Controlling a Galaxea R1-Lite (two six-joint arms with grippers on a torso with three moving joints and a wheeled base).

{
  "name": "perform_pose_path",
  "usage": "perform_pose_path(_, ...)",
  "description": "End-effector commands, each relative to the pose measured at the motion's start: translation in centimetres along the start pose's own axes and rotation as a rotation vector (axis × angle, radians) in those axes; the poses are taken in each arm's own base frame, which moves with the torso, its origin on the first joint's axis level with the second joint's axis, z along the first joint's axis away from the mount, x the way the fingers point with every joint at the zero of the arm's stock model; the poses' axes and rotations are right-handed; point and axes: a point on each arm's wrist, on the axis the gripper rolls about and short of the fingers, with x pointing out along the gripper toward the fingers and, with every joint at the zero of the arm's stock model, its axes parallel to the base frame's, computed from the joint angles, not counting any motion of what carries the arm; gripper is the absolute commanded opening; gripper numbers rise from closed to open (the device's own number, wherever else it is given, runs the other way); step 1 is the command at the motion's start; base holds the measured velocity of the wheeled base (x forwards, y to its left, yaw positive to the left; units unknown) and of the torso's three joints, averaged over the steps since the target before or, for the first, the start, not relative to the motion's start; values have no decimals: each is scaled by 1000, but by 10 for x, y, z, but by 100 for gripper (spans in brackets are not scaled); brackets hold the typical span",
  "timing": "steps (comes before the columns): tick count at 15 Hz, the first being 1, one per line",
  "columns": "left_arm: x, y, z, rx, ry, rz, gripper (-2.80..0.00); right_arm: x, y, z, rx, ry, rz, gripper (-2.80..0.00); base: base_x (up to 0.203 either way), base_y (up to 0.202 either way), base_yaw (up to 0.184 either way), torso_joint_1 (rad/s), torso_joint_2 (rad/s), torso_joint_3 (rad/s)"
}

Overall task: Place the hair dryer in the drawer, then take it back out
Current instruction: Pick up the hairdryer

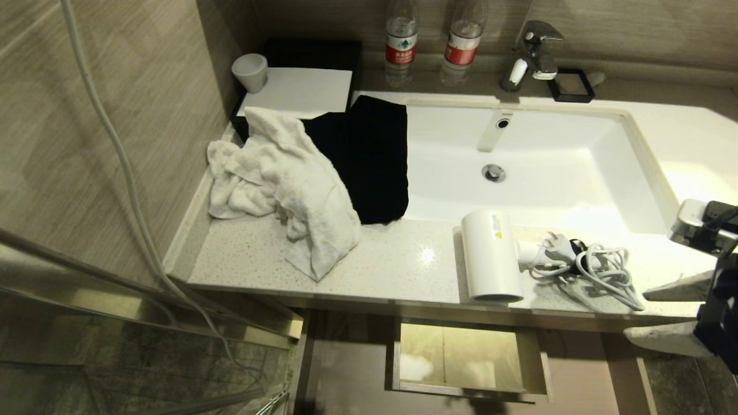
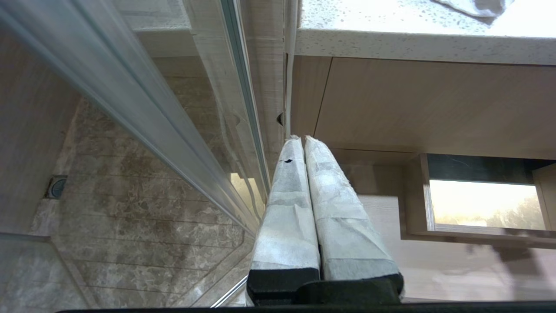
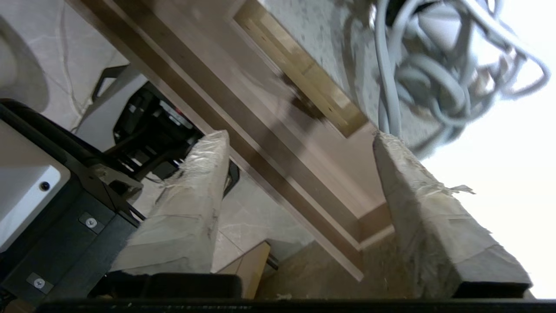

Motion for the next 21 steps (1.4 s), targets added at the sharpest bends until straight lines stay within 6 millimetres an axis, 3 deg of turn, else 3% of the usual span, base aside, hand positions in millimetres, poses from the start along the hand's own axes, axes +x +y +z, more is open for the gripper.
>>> perform_pose_path(1, 0, 0, 0, 0, -1, 0, -280, 22, -18, -1, -33, 11, 86, 0, 0, 0, 0, 0, 0, 0)
perform_pose_path(4, 0, 0, 0, 0, 0, 0, -280, 28, -44, 5, -234, -105, 211, 0, 0, 0, 0, 0, 0, 0)
perform_pose_path(9, 0, 0, 0, 0, -2, 0, -280, 14, -56, 19, -366, -183, 154, 0, 0, 0, 0, 0, 0, 0)
perform_pose_path(12, 0, 0, 0, 0, -2, 0, -280, 16, -60, 20, -478, -216, 156, 0, 0, 0, 0, 0, 0, 0)
perform_pose_path(21, 0, 0, 0, 0, -1, 0, -280, 43, -79, 25, -683, -275, 216, 0, 0, 0, 0, 0, 0, 0)
